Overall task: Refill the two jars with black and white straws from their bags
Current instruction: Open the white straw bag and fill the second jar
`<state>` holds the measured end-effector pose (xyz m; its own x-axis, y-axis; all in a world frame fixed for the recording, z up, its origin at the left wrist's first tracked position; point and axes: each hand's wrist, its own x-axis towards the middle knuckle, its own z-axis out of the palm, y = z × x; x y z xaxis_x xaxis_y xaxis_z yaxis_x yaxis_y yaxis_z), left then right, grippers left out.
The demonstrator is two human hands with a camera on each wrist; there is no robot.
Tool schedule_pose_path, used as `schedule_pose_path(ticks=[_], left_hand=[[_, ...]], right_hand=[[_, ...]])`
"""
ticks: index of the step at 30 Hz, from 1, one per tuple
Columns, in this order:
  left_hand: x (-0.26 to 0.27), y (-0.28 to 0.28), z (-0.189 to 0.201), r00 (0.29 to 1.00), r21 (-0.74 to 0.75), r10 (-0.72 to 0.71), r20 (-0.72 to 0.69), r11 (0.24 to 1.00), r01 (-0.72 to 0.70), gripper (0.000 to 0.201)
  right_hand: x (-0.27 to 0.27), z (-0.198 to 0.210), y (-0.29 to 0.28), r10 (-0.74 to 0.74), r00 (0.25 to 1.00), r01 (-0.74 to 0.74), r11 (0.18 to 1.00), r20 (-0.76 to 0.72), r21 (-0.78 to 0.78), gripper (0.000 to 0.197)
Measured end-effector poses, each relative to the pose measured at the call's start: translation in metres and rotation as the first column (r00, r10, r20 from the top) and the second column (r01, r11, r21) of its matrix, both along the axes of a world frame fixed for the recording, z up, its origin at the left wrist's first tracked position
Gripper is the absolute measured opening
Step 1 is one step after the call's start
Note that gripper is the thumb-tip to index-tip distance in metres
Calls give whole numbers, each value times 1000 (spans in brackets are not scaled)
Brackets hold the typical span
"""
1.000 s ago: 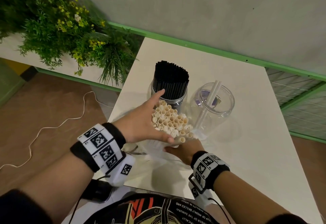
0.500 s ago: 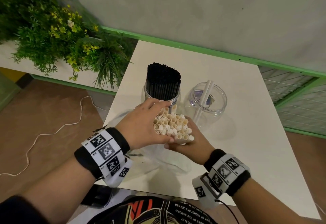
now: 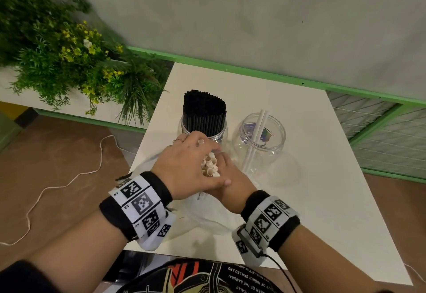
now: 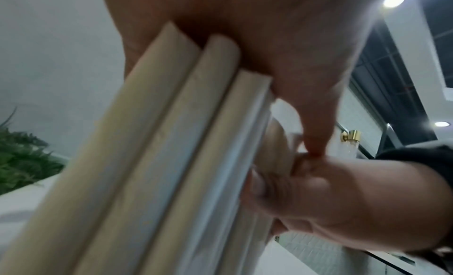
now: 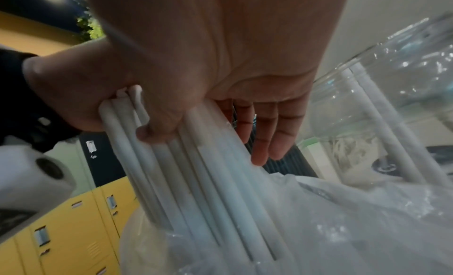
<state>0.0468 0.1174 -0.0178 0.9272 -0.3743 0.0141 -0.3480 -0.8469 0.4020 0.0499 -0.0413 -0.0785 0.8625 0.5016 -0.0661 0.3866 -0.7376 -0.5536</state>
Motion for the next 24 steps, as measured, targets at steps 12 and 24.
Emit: schedule_pose_path(ticks=[12,24], left_hand=[[8,-1,-10,998,-5,33,62,999,-33,46],[12,-5,-11,1000,-4,12,8,1000,-12,47]], right_hand=[[-35,-36,-52,286,946,-165,831,154,-531,60],[3,-43,-29,24,975,-148,814,-223,-561,48]])
